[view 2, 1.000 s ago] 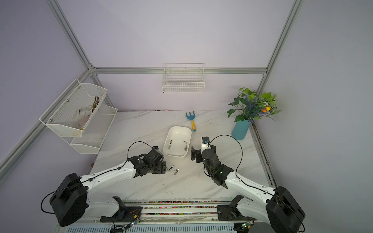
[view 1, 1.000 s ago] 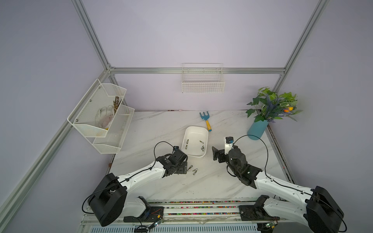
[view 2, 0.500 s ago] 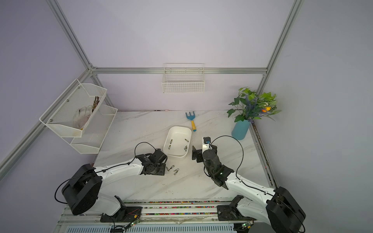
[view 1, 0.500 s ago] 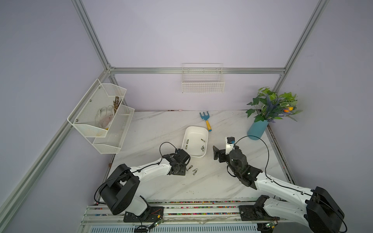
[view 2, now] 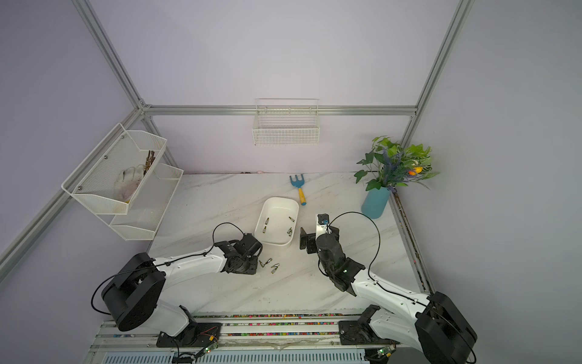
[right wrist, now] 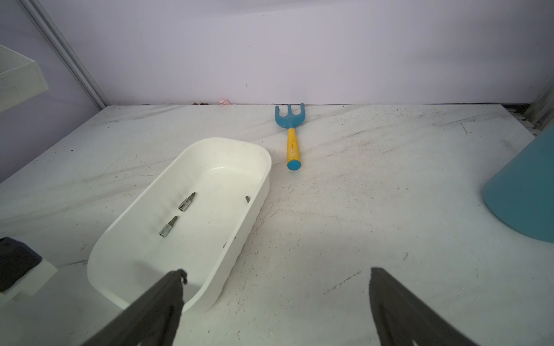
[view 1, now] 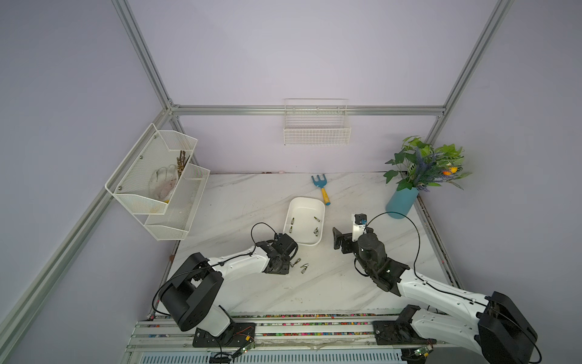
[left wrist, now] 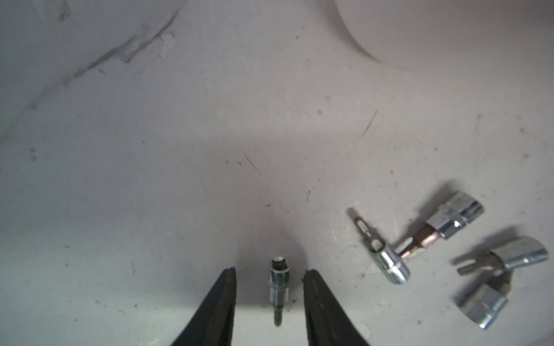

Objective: Put the bit on the desktop into the storage box
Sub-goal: Pick up the screwdriver bit from the center of the board.

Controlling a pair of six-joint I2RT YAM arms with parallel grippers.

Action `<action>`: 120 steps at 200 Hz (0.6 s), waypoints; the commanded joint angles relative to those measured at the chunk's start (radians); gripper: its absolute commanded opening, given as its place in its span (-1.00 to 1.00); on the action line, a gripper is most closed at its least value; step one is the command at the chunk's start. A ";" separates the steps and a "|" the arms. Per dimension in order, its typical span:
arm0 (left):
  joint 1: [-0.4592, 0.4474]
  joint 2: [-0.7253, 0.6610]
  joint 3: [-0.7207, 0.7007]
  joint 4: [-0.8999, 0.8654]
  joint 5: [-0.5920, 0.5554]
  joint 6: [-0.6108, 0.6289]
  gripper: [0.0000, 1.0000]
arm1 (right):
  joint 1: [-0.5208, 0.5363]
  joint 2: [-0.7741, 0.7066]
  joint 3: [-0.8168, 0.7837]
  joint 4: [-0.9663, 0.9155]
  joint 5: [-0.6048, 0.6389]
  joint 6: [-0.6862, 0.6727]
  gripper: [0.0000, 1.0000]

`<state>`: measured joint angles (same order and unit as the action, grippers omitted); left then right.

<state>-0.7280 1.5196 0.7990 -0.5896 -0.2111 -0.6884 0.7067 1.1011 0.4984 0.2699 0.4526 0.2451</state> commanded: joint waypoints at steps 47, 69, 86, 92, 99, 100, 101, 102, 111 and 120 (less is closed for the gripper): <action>-0.003 0.007 0.003 0.020 0.006 0.002 -0.40 | -0.007 -0.013 -0.012 0.035 0.015 -0.006 1.00; -0.004 0.013 0.004 0.020 0.010 0.002 -0.45 | -0.007 -0.014 -0.014 0.035 0.017 -0.007 1.00; -0.003 0.020 0.005 0.020 0.014 0.002 -0.47 | -0.007 -0.014 -0.013 0.035 0.020 -0.007 1.00; -0.003 0.024 0.005 0.020 0.016 0.002 -0.48 | -0.006 -0.016 -0.013 0.035 0.020 -0.007 1.00; -0.004 0.028 0.005 0.020 0.017 0.002 -0.51 | -0.006 -0.017 -0.013 0.035 0.020 -0.007 1.00; -0.003 0.029 0.005 0.020 0.018 0.002 -0.51 | -0.006 -0.017 -0.013 0.035 0.020 -0.007 1.00; -0.002 0.029 0.005 0.020 0.018 0.002 -0.51 | -0.007 -0.017 -0.014 0.035 0.020 -0.007 1.00; -0.002 0.030 0.005 0.020 0.018 0.003 -0.52 | -0.006 -0.017 -0.014 0.035 0.020 -0.007 1.00; -0.003 0.034 0.005 0.020 0.019 0.002 -0.54 | -0.006 -0.018 -0.015 0.037 0.021 -0.007 1.00; -0.004 0.039 0.007 0.020 0.021 0.004 -0.56 | -0.007 -0.018 -0.015 0.037 0.021 -0.007 1.00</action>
<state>-0.7280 1.5352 0.7990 -0.5850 -0.2096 -0.6880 0.7067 1.1011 0.4980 0.2699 0.4561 0.2428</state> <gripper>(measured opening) 0.227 0.999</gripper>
